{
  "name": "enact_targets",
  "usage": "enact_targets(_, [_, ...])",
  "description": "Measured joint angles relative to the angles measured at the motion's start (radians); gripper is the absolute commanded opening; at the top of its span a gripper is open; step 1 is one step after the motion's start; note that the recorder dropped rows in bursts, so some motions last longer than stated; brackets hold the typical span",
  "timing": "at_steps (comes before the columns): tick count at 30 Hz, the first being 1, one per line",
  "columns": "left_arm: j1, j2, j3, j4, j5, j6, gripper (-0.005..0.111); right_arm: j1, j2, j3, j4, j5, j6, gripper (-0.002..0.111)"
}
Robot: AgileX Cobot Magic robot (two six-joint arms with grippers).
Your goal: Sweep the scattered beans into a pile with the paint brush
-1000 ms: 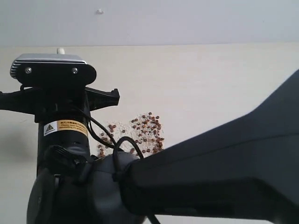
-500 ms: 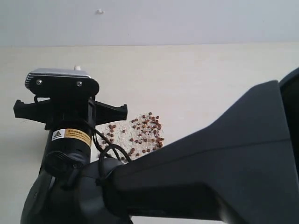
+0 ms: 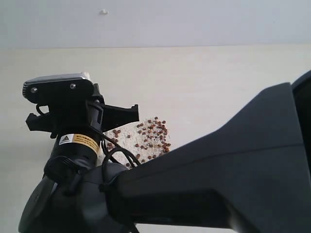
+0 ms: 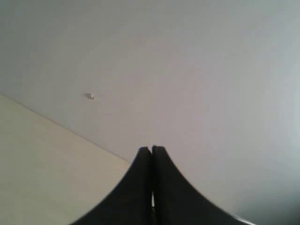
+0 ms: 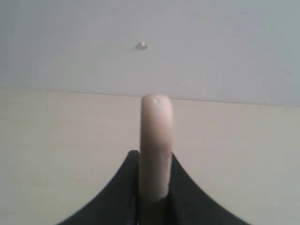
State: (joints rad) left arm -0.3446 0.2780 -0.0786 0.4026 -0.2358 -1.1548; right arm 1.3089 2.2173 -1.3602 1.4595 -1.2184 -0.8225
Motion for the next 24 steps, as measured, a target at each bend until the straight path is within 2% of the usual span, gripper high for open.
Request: enact_targets(24, [0.000,0.000,0.000,0.000,0.002,0.000,0.000,-0.020,-0.022,-0.002,0.065,-0.002,-0.217,0.000])
